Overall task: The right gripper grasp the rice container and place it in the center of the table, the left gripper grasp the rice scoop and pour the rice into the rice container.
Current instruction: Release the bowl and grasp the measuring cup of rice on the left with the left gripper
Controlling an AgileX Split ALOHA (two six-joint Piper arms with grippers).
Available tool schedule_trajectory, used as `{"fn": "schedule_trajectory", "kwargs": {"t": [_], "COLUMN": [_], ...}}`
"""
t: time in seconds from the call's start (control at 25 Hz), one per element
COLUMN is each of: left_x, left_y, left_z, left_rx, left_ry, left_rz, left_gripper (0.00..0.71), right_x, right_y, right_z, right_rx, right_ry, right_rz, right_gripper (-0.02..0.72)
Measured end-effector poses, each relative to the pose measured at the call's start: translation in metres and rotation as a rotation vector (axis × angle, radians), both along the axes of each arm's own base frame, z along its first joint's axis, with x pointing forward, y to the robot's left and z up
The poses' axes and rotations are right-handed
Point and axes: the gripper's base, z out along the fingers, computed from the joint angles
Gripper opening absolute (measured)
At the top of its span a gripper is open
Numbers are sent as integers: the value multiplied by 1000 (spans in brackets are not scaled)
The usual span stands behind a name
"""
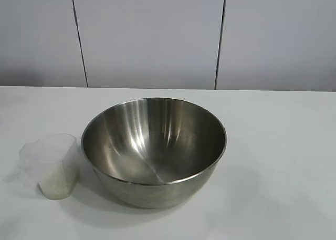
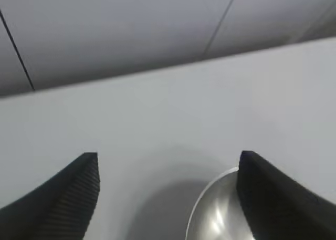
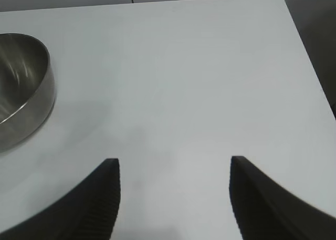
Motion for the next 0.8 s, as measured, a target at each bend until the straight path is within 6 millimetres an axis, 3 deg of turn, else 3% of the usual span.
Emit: {"fn": "schedule_trajectory", "kwargs": {"t": [0.08,0.2,0.36,0.48,0.8], "left_x": [-16,-45,-96,-123,-154], "left_y": [7,16,24,30,37], "left_z": [4,-6,-44,-78,-150], "left_rx": [-8,43,115,199,340], "left_ry": [-78,-206,-334,-376,-251], "left_rz": [43,99,106,56,-48], "left_gripper": [531,531,531,531,531], "right_x": [0,0,0,0,0], "right_y": [0,0,0,0,0], "right_z": [0,0,0,0,0], "right_rx": [0,0,0,0,0], "right_ry": [0,0,0,0,0], "right_rz": [0,0,0,0,0], "right_gripper": [419,419,419,419,419]}}
